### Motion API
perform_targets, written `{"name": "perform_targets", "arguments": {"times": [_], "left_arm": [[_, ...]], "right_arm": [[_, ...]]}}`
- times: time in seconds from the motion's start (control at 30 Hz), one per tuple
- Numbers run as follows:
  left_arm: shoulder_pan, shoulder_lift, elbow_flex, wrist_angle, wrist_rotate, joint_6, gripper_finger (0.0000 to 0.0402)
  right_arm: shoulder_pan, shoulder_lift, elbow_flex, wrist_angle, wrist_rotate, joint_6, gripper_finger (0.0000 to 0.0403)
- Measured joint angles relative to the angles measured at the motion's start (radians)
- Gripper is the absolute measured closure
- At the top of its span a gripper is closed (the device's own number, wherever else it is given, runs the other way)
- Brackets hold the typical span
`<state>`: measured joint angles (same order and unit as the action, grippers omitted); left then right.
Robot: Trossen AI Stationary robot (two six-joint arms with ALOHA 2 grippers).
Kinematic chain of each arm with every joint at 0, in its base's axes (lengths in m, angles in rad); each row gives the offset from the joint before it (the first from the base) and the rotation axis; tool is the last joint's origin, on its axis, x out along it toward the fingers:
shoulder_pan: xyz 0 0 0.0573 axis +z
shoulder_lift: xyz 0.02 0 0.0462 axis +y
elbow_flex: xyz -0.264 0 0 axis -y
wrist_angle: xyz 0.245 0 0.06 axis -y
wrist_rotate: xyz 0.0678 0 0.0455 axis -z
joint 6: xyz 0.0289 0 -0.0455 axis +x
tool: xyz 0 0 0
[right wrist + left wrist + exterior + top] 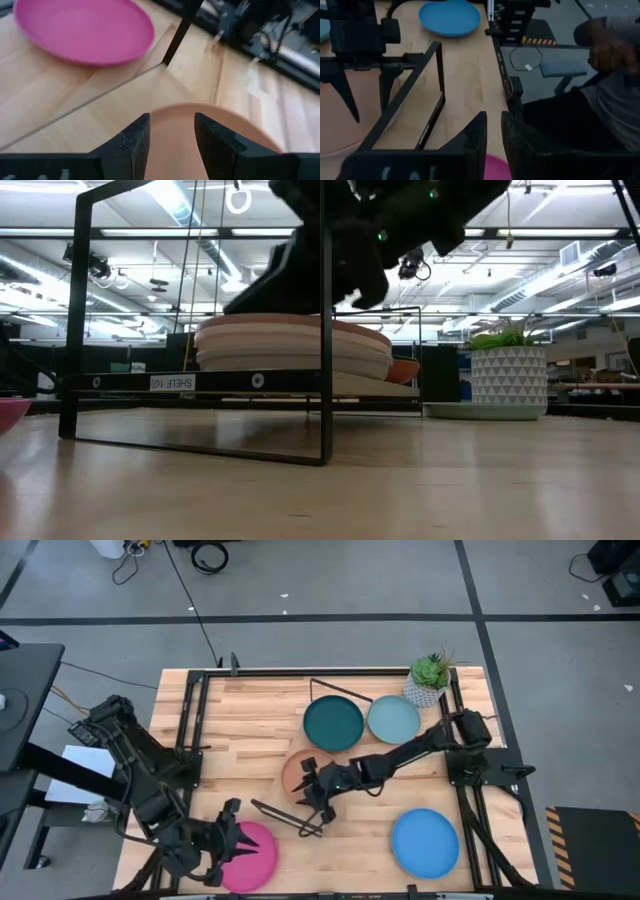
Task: Place and stack plates onto a shelf
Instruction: Stack the pink plate on the dark green plate
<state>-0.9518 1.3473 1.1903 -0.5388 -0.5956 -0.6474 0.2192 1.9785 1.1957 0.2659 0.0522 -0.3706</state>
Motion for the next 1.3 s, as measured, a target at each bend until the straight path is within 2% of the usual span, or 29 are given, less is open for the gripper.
{"name": "perform_targets", "arguments": {"times": [0.13,0.23,0.4,0.5,0.57,0.83,1.07,1.3], "left_arm": [[0.001,0.0,0.0,0.001,0.019,-0.02,0.034],[0.001,0.0,0.0,0.005,0.03,0.023,0.034],[0.0,0.003,0.0,0.004,0.042,0.032,0.034],[-0.002,0.028,0.0,0.005,0.059,0.024,0.034],[-0.008,0.052,0.0,0.003,0.069,0.009,0.034],[-0.012,0.185,0.0,0.004,0.186,-0.135,0.034],[-0.012,0.304,0.0,0.005,0.311,-0.309,0.034],[-0.012,0.404,0.0,0.087,0.34,-0.435,0.0334]], "right_arm": [[-0.018,-0.007,-0.001,-0.054,-0.02,0.001,0.0243],[-0.017,-0.054,-0.001,-0.059,-0.02,-0.006,0.0243],[-0.018,-0.101,-0.001,-0.124,0.007,-0.012,0.0243],[-0.026,-0.1,-0.018,-0.124,-0.047,0.024,0.0243],[-0.027,-0.1,-0.043,-0.122,-0.045,0.036,0.0243],[0.027,-0.197,-0.134,-0.155,0.135,0.07,0.0243],[0.105,-0.345,-0.161,-0.306,0.377,0.135,0.0243],[0.153,-0.42,-0.163,-0.437,0.482,0.244,0.0243]]}}
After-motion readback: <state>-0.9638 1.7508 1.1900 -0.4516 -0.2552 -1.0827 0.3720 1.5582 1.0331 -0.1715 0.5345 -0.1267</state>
